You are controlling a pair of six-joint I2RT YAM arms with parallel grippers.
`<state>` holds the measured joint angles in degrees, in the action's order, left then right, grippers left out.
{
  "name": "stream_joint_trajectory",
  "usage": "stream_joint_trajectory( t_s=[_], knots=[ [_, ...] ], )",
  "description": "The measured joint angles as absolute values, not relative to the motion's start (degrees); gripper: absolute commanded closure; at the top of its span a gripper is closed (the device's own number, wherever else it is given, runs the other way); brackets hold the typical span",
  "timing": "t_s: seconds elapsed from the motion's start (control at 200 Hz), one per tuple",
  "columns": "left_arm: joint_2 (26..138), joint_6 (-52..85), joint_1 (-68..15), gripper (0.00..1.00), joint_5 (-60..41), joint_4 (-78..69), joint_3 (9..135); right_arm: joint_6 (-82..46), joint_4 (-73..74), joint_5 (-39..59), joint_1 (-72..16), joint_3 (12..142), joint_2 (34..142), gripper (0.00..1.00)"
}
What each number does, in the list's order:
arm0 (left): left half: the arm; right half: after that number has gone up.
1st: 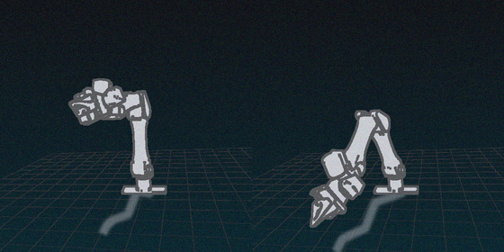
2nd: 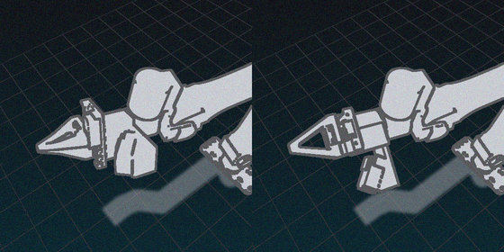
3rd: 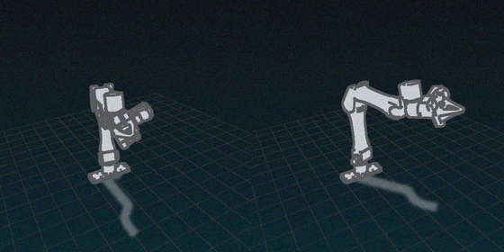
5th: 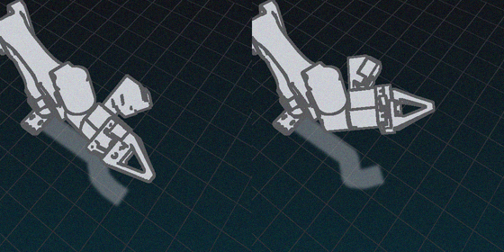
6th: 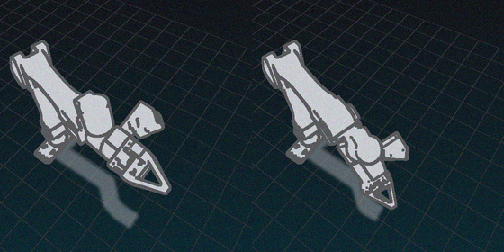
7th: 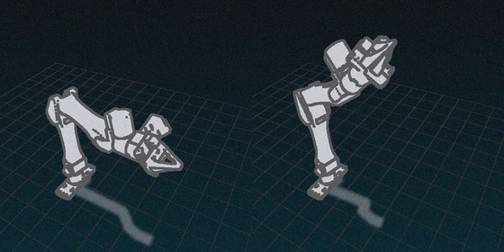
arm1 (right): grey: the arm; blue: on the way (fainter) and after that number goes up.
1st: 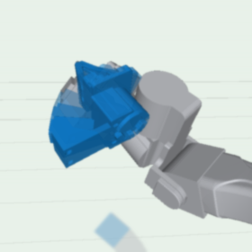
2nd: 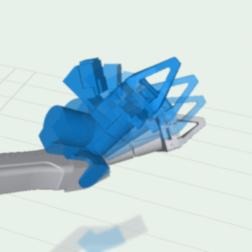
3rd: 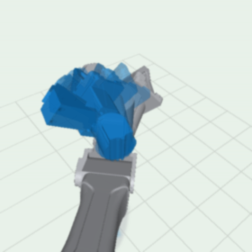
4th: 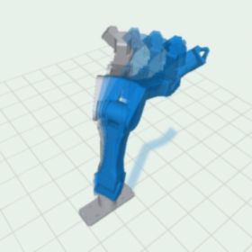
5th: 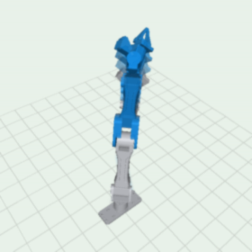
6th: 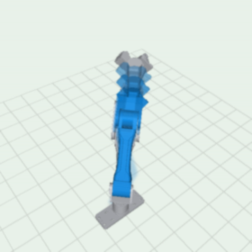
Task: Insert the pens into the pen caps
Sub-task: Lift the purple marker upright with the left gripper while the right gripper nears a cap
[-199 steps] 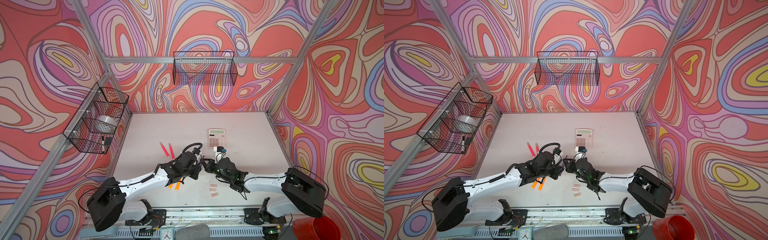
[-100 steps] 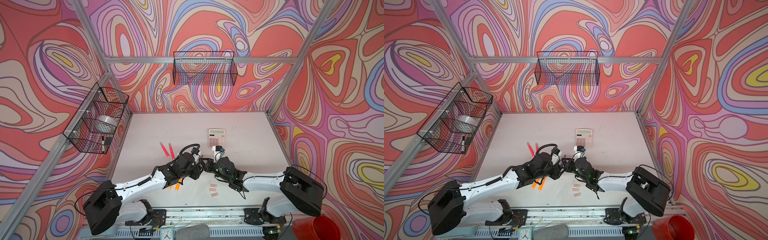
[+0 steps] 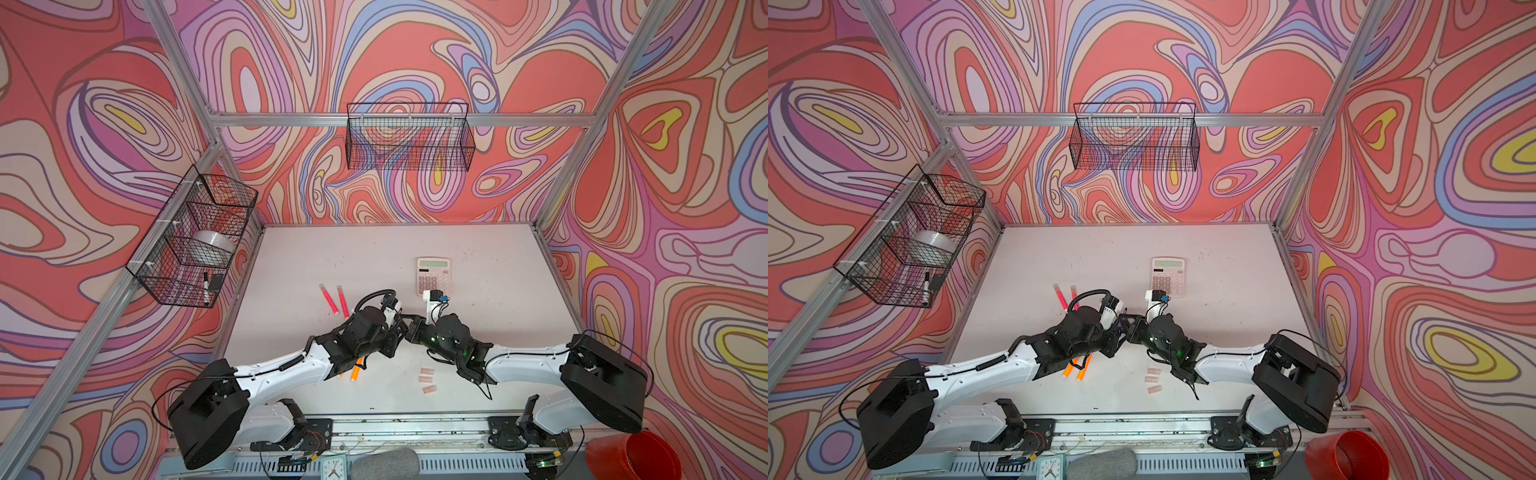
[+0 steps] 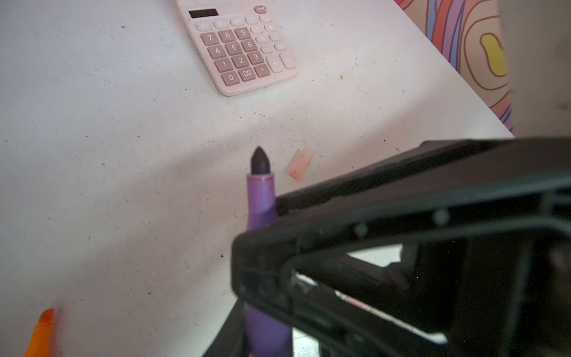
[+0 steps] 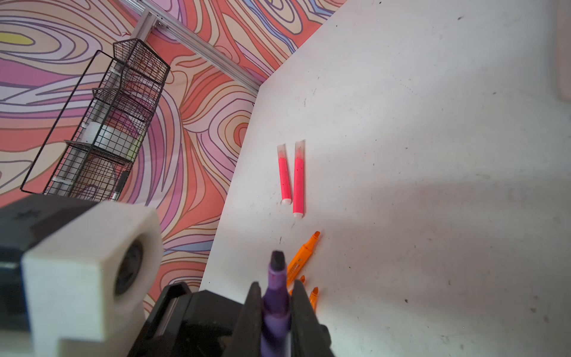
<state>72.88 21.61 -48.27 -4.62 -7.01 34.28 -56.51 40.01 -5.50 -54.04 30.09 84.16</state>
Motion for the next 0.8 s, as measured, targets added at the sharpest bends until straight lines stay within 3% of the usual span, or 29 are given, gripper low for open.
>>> stream_joint_trajectory(
  t_s=[0.235,0.416,0.501,0.556,0.696,0.801],
  knots=[
    [74.4,21.4,-47.4,1.0,-4.7,-8.3,34.3,-56.5,40.4,-6.0,-54.3,30.1,84.5,1.0],
    [74.4,21.2,-47.1,1.0,-4.7,-8.3,34.3,-56.6,41.2,-6.1,-54.3,30.2,85.1,1.0],
    [74.4,21.2,-46.9,1.0,-4.9,-8.4,34.3,-56.6,41.6,-6.2,-54.3,30.3,85.3,0.73],
    [74.4,21.1,-46.9,1.0,-4.9,-8.6,34.2,-57.0,41.5,-6.2,-54.3,30.4,85.3,0.6],
    [73.4,21.0,-46.8,1.0,-4.1,-11.7,31.9,-56.1,38.6,-6.9,-54.5,31.2,84.5,0.42],
    [71.6,20.6,-46.8,1.0,-2.5,-16.1,28.2,-55.1,34.8,-8.2,-54.7,30.8,81.0,0.37]
  ],
)
